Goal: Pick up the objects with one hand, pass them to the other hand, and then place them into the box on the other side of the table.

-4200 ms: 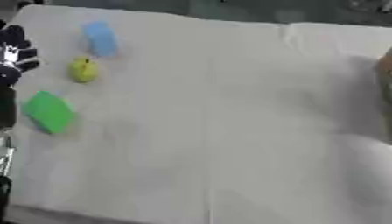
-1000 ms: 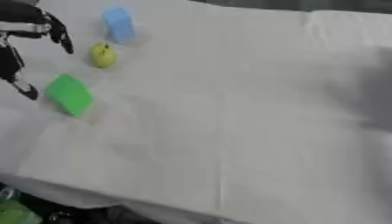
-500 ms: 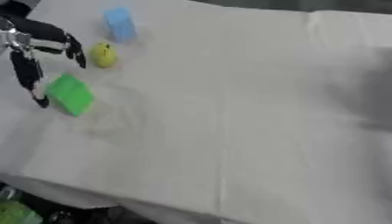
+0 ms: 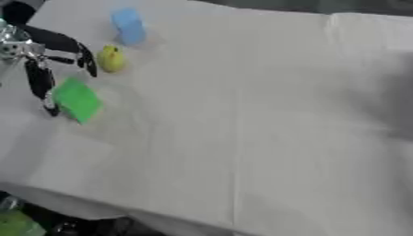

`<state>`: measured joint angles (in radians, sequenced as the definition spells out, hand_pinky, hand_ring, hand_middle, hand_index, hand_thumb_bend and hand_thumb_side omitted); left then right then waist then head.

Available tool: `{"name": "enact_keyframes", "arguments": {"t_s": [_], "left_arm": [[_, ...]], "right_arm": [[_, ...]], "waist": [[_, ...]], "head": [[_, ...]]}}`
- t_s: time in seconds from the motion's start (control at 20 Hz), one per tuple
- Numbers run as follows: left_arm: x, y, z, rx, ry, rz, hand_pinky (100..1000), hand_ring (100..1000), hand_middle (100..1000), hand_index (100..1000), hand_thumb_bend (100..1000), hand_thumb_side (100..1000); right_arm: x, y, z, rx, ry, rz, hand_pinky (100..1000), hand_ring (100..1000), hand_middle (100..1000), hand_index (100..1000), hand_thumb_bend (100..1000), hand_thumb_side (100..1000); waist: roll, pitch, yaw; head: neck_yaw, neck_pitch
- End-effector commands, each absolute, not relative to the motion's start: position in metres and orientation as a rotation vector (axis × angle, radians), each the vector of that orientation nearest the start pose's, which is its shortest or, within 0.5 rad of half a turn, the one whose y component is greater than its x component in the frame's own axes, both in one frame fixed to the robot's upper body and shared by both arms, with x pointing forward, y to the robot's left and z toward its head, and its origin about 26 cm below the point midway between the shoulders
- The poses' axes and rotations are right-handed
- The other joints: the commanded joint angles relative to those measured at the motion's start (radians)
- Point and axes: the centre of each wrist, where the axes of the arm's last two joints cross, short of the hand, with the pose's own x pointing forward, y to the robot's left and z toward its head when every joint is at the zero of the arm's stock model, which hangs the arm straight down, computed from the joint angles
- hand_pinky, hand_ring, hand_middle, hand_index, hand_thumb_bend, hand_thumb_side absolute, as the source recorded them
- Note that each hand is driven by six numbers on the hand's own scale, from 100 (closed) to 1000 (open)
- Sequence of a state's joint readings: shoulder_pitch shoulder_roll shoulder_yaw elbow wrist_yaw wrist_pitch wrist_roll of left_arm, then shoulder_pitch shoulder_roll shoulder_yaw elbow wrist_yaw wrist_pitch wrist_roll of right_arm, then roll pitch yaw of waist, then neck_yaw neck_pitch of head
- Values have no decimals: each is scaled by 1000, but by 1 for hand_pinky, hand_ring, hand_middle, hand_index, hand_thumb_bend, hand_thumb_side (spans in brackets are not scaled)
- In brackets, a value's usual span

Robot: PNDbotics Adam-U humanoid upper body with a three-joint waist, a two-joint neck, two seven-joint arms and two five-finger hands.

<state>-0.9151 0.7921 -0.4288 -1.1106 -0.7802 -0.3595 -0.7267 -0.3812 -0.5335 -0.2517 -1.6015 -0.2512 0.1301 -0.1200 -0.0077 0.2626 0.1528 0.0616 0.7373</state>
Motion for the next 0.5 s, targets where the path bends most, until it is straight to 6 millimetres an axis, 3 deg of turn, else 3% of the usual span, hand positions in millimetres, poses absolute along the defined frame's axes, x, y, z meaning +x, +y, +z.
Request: {"name": "enact_keyframes", "arguments": {"t_s": [0.05,0.5], "left_arm": [[443,343,258,900,-937,-2030,825,794,742,797,818,100],[444,346,256,918,-967,-2035,769,729,644,727,696,100]], "right_arm": [[341,-395,204,-418,-1953,-39,936,868,900,904,251,332],[341,-397,203,-421,-1949,-40,936,868,900,904,250,334]], "waist": [[8,-29,-1],[6,-27,-4]], "head": [[6,-7],[9,-5]]}}
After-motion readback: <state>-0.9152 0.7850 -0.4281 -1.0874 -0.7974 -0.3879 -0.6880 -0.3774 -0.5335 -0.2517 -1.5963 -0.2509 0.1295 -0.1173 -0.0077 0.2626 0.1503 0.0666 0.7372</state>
